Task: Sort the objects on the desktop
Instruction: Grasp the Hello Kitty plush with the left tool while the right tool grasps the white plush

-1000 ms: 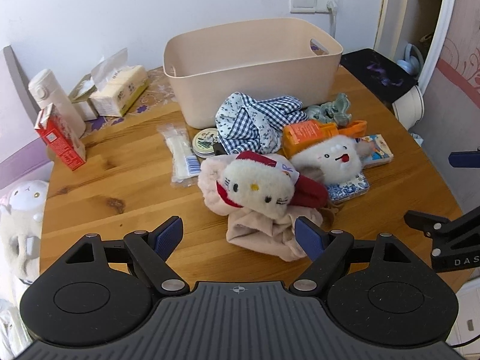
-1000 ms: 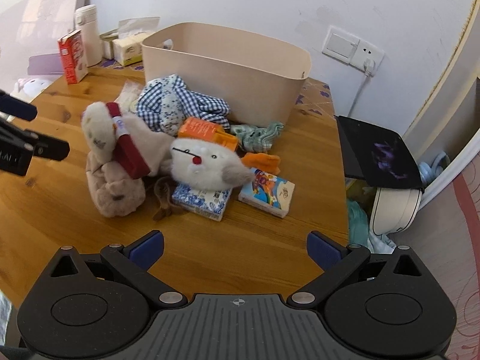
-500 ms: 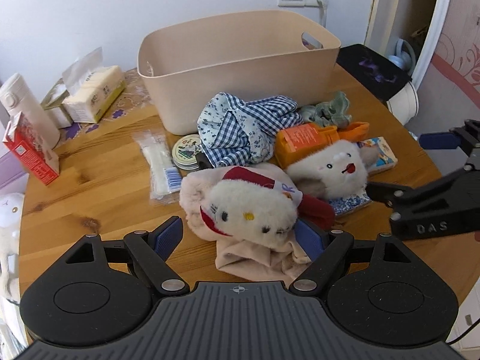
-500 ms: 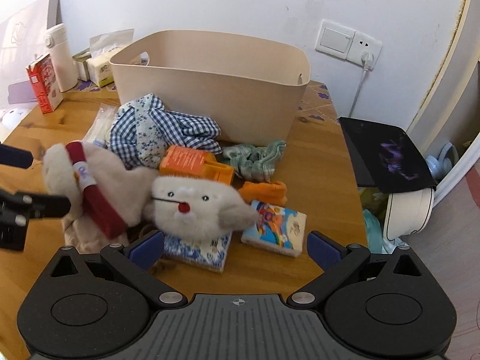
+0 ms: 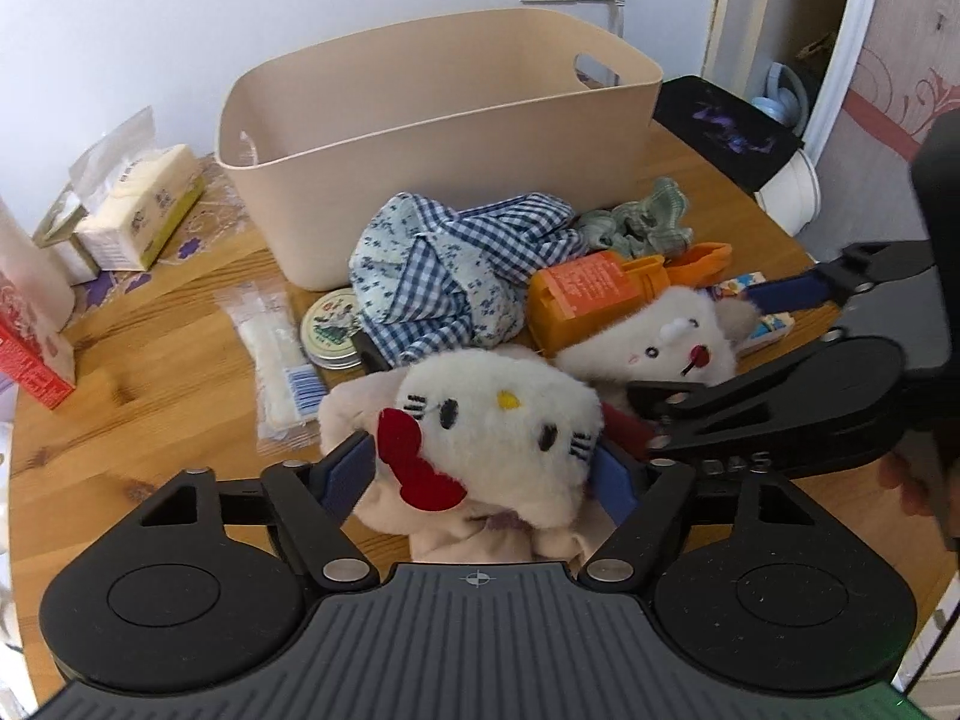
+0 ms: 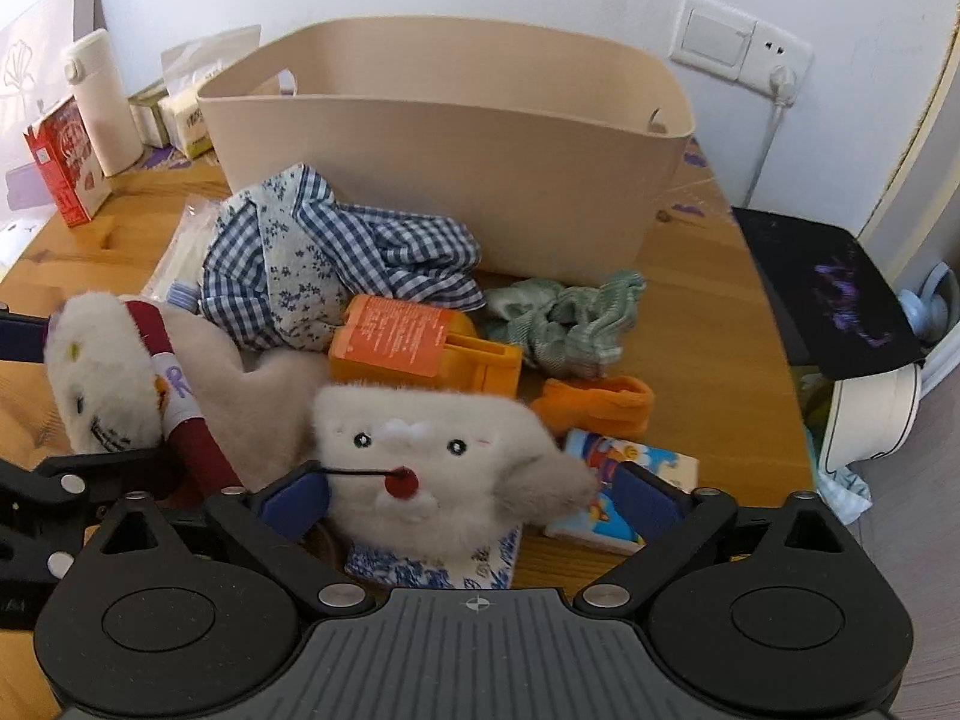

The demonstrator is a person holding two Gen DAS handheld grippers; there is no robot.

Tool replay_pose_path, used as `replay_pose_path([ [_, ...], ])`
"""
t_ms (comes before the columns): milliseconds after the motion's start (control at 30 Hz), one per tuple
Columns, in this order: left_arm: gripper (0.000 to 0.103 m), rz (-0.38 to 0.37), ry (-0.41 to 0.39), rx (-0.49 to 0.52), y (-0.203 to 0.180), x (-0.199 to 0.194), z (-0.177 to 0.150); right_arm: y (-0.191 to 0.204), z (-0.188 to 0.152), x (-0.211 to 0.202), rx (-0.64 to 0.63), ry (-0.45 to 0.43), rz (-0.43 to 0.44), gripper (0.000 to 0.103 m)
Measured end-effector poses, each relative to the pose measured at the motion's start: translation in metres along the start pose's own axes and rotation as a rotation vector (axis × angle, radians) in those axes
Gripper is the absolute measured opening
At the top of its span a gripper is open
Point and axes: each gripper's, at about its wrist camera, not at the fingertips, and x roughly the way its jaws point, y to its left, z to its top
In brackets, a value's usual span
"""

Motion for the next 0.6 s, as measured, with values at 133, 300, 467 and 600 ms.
replay_pose_path([
  [133,0.067,-0.021,0.0,0.034,-0.002,0.004,0.002,0.002,0.0,0.003,0.006,0.017,0.029,0.079],
  [300,0.063,-0.028,-0.013,0.068,-0.004,0.005,0.001,0.001,-0.004,-0.001,0.023,0.009,0.054,0.044],
  [467,0.059,-0.031,-0.013,0.058,-0.004,0.006,0.001,0.0,-0.008,-0.008,0.012,0.002,0.069,0.029],
  [600,0.058,-0.037,-0.014,0.045,-0.001,0.003,0.001,-0.005,-0.012,-0.016,0.031,-0.014,0.07,0.025],
])
